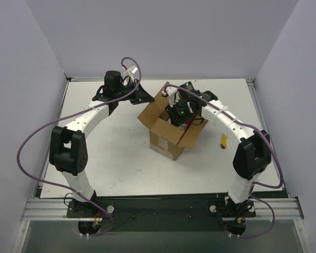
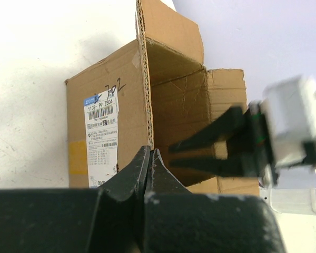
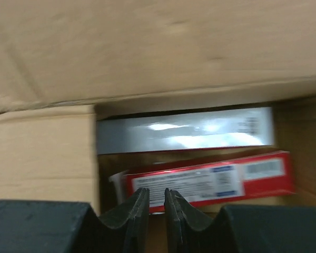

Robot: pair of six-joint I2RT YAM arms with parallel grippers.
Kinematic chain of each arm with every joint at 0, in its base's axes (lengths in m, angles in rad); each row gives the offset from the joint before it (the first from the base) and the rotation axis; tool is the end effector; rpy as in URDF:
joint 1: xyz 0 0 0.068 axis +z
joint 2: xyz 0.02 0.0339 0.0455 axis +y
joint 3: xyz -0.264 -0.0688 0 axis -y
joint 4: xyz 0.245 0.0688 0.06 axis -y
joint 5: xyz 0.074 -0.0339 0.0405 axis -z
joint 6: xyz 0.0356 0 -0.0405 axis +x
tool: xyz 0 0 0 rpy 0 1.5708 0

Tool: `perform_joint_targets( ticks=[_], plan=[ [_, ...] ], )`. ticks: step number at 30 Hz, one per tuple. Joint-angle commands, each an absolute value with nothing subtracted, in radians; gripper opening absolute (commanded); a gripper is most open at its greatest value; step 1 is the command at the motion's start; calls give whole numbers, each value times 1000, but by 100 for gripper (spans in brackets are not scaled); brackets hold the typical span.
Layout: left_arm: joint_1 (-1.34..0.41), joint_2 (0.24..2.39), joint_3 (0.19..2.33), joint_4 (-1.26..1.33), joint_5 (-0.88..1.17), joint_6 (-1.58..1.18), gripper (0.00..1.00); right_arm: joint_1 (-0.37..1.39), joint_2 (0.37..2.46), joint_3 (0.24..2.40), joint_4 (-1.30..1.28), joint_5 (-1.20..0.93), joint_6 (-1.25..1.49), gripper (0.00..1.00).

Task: Unpack the express box

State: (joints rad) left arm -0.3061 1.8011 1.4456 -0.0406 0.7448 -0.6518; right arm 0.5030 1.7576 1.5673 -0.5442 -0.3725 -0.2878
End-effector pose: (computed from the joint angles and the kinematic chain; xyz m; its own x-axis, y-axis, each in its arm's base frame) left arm 0.3963 -0.1506 0.3029 -0.7886 -0.2185 -0.5748 0.4270 0.4780 -0.7676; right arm 0.3446 0.2044 0.3137 -0.3684 -0.5045 -0.7809 -0.8241 0.5659 0.0232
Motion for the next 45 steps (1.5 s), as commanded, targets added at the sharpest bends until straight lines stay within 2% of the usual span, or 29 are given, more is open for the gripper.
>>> perform_joint_targets(
  ticks=[1,8,12,14,16,18,21,24,26,30,31,32,33,35,38,39,41,45],
  plan=[
    [-301,1750,1462,34,730,-647,0,551,1735,1562,-584,-465,-269,20],
    [-301,1738,1436,26,716,-649,0,557,1678,1631,-588,-583,-85,22],
    [-304,1736,1425,21,709,-650,0,592,1655,1579,-586,-627,-23,25],
    [-304,1733,1422,21,706,-649,0,636,1634,1527,-577,-638,0,30],
    [-307,1729,1419,21,701,-650,0,676,1615,1497,-551,-589,52,44],
    [-307,1726,1413,21,701,-652,0,687,1606,1482,-542,-568,64,51],
    [-307,1726,1402,32,706,-666,0,704,1620,1488,-541,-548,63,68],
    [-307,1720,1388,43,712,-676,0,739,1643,1485,-537,-493,51,75],
    [-307,1713,1382,55,712,-686,0,794,1654,1474,-538,-413,29,75],
    [-305,1709,1371,75,721,-706,0,897,1651,1384,-502,-101,-157,62],
    [-305,1709,1374,83,724,-715,0,908,1641,1337,-489,-78,-191,59],
    [-307,1709,1374,86,729,-719,0,911,1634,1313,-479,-58,-216,55],
    [-305,1707,1376,87,729,-722,0,913,1628,1296,-460,-37,-245,42],
    [-305,1703,1374,97,735,-738,0,907,1611,1281,-457,-28,-253,33],
    [-305,1686,1353,116,733,-775,0,882,1591,1336,-475,-83,-256,48],
    [-307,1677,1344,129,735,-788,0,870,1586,1368,-498,-89,-264,56],
    [-310,1669,1321,150,732,-819,0,855,1575,1479,-528,-112,-285,62],
    [-316,1660,1315,150,738,-784,0,792,1575,1676,-615,-207,-285,64]
  ],
)
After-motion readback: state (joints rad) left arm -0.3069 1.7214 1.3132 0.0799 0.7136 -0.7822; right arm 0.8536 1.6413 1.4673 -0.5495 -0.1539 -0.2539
